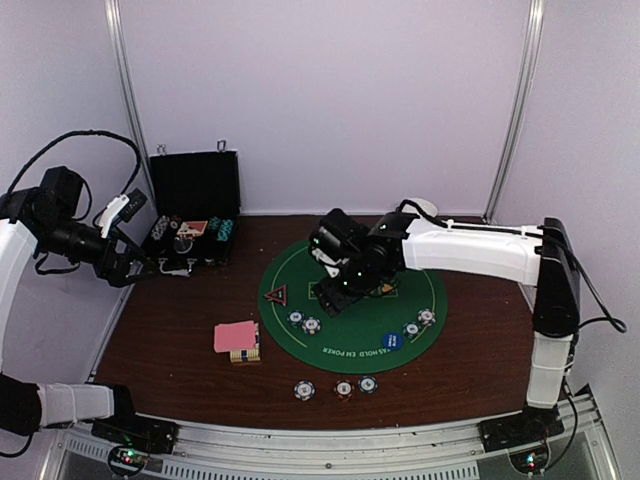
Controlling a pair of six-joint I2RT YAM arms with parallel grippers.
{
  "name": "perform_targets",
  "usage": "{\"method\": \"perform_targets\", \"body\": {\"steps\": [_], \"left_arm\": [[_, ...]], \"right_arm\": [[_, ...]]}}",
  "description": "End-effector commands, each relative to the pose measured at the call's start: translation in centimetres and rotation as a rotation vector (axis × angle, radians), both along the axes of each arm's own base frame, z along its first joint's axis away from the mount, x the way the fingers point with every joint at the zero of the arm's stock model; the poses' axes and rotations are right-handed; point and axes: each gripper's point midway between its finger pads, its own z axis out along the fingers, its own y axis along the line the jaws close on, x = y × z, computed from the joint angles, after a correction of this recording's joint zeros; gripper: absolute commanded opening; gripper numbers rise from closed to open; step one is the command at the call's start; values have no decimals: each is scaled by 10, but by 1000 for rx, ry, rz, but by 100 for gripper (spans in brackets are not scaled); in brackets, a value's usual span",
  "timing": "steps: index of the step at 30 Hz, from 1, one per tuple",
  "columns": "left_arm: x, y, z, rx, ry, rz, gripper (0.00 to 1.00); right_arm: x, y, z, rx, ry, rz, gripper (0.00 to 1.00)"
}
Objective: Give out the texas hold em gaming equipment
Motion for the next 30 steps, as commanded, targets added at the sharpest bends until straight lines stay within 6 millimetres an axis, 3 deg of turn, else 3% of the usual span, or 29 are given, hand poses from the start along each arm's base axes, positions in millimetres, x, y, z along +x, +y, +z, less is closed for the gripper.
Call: {"method": "perform_targets", "body": {"steps": [1, 6, 10, 17, 30], "left_arm": [[-2, 1, 3, 3, -22, -1, 98], [0, 1, 3, -1, -19, 1, 98], [-1, 1, 4, -4, -18, 4, 98], [-1, 0, 6, -6, -17, 5, 98], [1, 0, 7, -10, -17, 3, 98]], "right_arm": [[-76, -3, -36, -47, 137, 111, 77], [-141, 0, -53, -71, 217, 232, 79], [-171, 5, -64, -78, 266, 301, 80], [-181, 11, -81, -84, 310, 326, 79], [-179, 5, -100, -143, 315, 315, 65]]}}
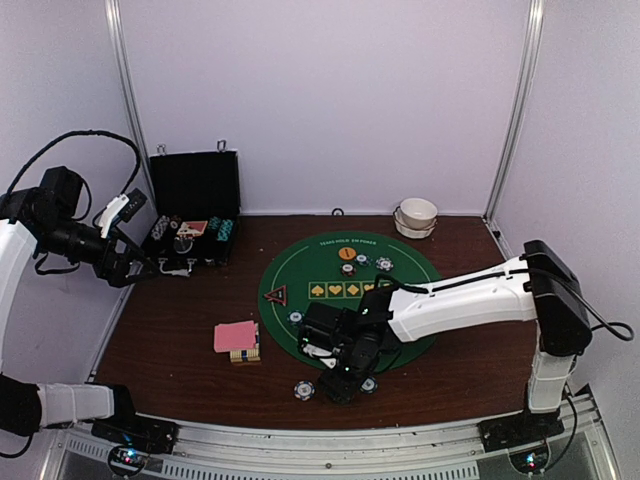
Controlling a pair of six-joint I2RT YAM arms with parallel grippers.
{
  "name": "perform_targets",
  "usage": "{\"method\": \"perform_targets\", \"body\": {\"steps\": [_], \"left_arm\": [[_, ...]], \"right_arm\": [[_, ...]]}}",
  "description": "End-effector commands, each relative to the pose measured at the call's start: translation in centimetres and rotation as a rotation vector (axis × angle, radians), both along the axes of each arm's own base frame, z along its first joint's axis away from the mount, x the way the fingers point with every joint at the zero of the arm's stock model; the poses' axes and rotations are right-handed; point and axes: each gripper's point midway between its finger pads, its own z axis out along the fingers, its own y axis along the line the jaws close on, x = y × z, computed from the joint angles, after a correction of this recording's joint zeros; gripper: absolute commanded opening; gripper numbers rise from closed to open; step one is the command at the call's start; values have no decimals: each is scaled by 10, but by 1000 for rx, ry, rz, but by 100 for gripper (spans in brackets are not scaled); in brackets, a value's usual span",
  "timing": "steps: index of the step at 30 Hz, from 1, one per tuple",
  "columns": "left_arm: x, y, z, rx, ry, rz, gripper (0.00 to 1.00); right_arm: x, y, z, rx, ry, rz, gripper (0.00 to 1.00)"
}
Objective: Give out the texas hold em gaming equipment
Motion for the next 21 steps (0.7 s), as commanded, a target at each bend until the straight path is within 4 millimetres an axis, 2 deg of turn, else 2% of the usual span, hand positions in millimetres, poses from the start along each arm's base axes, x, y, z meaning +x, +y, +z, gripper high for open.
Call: {"method": "perform_targets", "body": {"steps": [1, 14, 21], "left_arm": [[1, 0, 7, -11, -12, 2, 97], [2, 0, 8, -14, -15, 2, 97], [2, 0, 9, -14, -18, 2, 98]], "right_arm": [[2, -1, -7, -16, -8, -10, 63], [5, -5, -10, -27, -8, -15, 50], [9, -8, -12, -40, -16, -14, 50]]}}
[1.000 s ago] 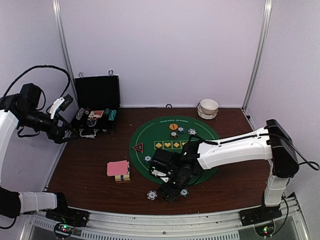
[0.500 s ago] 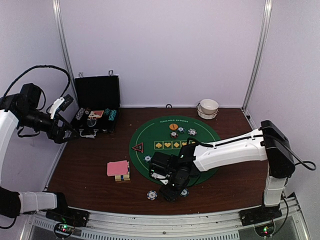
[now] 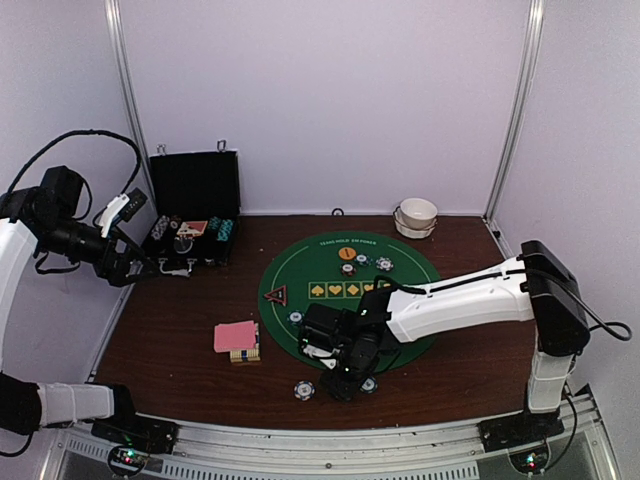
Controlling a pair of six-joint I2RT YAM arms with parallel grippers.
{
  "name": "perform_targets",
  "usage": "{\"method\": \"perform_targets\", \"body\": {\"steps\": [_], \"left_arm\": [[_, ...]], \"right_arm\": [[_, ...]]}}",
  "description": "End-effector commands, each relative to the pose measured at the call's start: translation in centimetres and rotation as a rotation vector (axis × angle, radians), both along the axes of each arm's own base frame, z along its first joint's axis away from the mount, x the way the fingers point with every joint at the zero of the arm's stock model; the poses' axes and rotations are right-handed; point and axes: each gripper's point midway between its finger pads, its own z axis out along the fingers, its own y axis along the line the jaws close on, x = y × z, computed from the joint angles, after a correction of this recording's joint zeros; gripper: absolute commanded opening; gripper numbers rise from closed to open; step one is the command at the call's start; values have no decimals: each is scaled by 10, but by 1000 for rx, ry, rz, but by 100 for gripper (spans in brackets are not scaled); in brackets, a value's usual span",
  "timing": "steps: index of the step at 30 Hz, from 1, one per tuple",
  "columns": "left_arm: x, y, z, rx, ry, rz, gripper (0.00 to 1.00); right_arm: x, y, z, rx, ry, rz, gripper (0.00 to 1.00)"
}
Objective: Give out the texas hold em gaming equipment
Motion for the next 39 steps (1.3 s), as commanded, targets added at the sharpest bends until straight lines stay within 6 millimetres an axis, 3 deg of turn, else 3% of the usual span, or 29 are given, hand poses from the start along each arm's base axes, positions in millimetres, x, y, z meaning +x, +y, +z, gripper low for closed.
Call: {"method": "perform_targets", "body": {"steps": [1, 11, 30, 39], "left_arm": [[1, 0, 9, -12, -19, 2, 98], [1, 0, 9, -10, -22, 2, 98], [-1, 0, 9, -7, -26, -1, 98], [-1, 0, 8, -3, -29, 0, 97]], "right_arm": [[6, -7, -7, -32, -23, -8, 50], [8, -9, -9, -49, -29, 0, 48], [13, -3, 8, -33, -58, 18, 55], [9, 0, 3, -41, -48, 34, 61]]}}
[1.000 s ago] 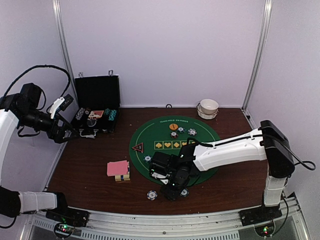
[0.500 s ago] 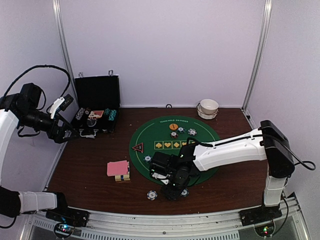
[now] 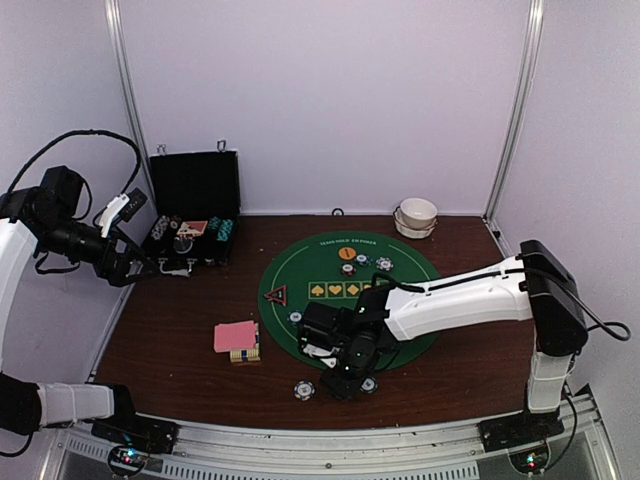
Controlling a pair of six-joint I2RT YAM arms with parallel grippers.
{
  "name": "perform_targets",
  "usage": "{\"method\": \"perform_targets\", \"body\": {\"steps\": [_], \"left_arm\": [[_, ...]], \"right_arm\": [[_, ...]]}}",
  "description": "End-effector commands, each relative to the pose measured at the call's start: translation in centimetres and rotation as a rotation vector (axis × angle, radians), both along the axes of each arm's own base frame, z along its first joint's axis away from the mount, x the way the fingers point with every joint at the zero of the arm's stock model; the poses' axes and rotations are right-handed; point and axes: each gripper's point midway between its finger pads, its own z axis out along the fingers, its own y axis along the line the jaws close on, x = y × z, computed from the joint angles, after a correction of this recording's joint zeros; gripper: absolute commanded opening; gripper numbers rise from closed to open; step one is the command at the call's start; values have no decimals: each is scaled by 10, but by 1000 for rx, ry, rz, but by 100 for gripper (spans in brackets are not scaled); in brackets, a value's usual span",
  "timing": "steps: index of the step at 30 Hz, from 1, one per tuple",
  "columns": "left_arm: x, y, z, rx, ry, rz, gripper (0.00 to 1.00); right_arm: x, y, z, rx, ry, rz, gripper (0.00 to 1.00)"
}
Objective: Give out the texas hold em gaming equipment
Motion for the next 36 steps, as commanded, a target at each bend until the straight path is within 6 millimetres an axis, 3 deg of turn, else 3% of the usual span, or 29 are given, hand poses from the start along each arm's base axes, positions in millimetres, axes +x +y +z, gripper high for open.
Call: {"method": "perform_targets", "body": {"steps": [1, 9, 19, 27, 36], "left_arm": [[-1, 0, 8, -3, -29, 0, 98], [-1, 0, 8, -6, -27, -1, 98], [-1, -1, 8, -9, -26, -3, 97], [-2, -1, 8, -11, -26, -4, 98], [-3, -1, 8, -9, -28, -4, 98]], "right_arm": [[4, 4, 0, -10, -18, 8, 61], [5, 5, -7, -25, -20, 14, 60], [5, 7, -2, -8, -17, 8, 47], [5, 9, 12, 8, -21, 10, 40], [16, 15, 41, 25, -73, 15, 39]]}}
